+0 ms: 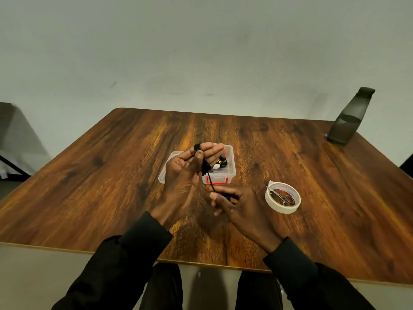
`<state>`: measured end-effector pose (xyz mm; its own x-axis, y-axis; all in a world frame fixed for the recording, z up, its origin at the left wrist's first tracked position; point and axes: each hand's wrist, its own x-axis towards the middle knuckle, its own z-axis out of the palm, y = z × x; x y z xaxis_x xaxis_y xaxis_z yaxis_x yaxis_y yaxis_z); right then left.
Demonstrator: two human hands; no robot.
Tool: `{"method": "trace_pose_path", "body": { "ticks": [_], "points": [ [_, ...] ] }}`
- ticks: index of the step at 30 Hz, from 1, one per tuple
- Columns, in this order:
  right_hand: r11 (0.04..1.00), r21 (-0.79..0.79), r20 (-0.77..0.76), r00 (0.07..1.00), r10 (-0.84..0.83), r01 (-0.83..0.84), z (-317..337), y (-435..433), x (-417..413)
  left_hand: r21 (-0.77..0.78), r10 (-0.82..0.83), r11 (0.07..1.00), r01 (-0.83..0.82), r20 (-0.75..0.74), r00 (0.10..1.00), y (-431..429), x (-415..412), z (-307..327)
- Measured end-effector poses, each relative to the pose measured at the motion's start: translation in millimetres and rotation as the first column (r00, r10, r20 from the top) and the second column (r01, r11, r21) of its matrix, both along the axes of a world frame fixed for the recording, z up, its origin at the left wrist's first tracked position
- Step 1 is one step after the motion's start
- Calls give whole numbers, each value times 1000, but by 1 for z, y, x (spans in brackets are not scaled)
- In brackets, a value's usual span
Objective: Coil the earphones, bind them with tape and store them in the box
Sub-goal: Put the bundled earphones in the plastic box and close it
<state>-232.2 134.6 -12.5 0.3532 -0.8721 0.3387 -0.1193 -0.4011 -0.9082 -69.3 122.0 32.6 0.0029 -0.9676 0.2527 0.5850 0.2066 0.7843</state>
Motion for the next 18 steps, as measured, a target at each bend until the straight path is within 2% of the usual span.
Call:
{"method": "trace_pose_path", "body": {
  "ticks": [2, 5, 8, 10, 14, 18],
  "points": [
    [997, -76, -85, 996, -20, 13, 3, 3, 2, -18, 38, 999, -37, 59, 998, 1, -2, -2],
    [951, -307, -251, 961, -113, 32, 5, 5, 2, -51, 91, 995, -83, 166, 982, 2, -2, -2],
    [854, -521, -383, 890, -247, 13, 13, 3, -2, -171, 216, 973, -154, 444, 870, -1, -1, -11],
    [789, -615, -396, 867, -303, -5, 23, -2, -7, -197, 234, 969, -146, 562, 793, -2, -2, -21],
    [685, -726, -382, 864, -327, -62, 45, -19, -10, -95, 135, 991, -95, 657, 742, 2, -5, -25],
    [659, -750, -337, 892, -300, -61, 51, -32, -16, 16, -70, 997, 74, 583, 809, 10, -6, -13]
  ]
}}
